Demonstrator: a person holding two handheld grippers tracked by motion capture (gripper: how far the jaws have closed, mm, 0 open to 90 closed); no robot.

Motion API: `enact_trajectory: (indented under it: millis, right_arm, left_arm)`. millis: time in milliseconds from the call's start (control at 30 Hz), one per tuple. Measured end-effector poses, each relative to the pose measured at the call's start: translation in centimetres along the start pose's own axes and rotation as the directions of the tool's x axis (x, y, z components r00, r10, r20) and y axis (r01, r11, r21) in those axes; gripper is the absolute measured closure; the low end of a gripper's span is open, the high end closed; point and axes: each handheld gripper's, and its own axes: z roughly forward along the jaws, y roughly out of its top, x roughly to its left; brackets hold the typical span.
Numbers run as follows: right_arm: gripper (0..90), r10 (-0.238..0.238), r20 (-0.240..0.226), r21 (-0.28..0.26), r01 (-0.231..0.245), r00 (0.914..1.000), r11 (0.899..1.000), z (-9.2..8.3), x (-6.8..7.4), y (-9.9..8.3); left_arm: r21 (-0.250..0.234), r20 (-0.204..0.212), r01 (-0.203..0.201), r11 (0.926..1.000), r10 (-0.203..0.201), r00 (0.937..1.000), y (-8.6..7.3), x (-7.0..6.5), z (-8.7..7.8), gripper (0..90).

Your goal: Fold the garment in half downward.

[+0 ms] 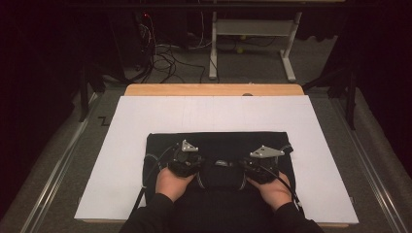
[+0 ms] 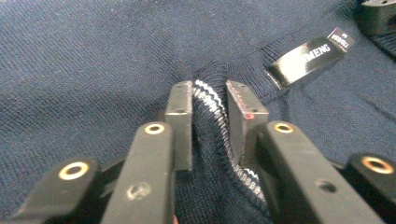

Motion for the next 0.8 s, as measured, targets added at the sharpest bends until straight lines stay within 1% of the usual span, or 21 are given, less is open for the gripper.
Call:
enact_trajectory:
  millis: [67,100,200,233,367,400,433,500,600,733,800]
  right_arm:
    - [77.0,-0.001,0.005,-0.01,0.001,1.0,1.0,-0.1,0.1,0.0]
    - [77.3,-0.001,0.006,-0.024,0.001,1.0,1.0,-0.3,0.1,-0.1]
    - [77.8,-0.007,0.014,-0.054,0.007,0.9999,0.998,-0.7,0.1,-0.1]
    - [77.8,-0.007,0.014,-0.054,0.007,0.9999,0.998,-0.7,0.1,-0.1]
    - [78.1,-0.022,0.018,-0.105,0.023,0.9996,0.994,-1.7,0.2,0.0]
    - [78.1,-0.022,0.018,-0.105,0.023,0.9996,0.994,-1.7,0.2,0.0]
    - [78.3,-0.02,0.017,-0.122,0.022,0.9997,0.992,-2.1,0.3,0.0]
    - [78.4,-0.023,0.017,-0.129,0.025,0.9996,0.991,-2.3,0.2,0.0]
    - [78.7,-0.029,0.016,-0.156,0.031,0.9995,0.987,-2.9,0.2,0.0]
    - [79.2,-0.036,0.021,-0.171,0.039,0.9991,0.985,-3.3,0.3,0.0]
    - [79.4,-0.041,0.02,-0.191,0.044,0.9989,0.981,-3.7,0.5,-0.2]
  left_arm:
    - [-0.023,0.005,0.011,0.9997,-0.011,0.9999,-0.1,0.1,-0.3,72.0]
    - [-0.035,0.007,0.013,0.9993,-0.012,0.9999,-0.2,0.1,-0.4,72.3]
    - [-0.064,0.009,0.014,0.9978,-0.013,0.9999,-0.2,0.0,-1.0,72.3]
    - [-0.075,0.007,0.009,0.9971,-0.009,0.9999,-0.2,-0.1,-1.2,72.2]
    - [-0.116,0.015,0.007,0.9932,-0.005,0.9999,-0.2,-0.2,-2.3,72.2]
    - [-0.116,0.015,0.007,0.9932,-0.005,0.9999,-0.2,-0.2,-2.3,72.2]
    - [-0.122,0.018,0.006,0.9925,-0.004,0.9998,-0.2,-0.2,-2.4,72.2]
    - [-0.134,0.021,0.006,0.9909,-0.003,0.9998,-0.3,-0.3,-2.7,72.2]
    - [-0.155,0.025,0.007,0.9878,-0.003,0.9997,-0.4,-0.3,-3.2,72.2]
    - [-0.192,0.031,-0.002,0.9814,0.008,0.9995,-1.0,-0.5,-4.0,72.2]
    - [-0.203,0.037,-0.003,0.9793,0.011,0.9993,-1.3,-0.7,-4.3,72.2]
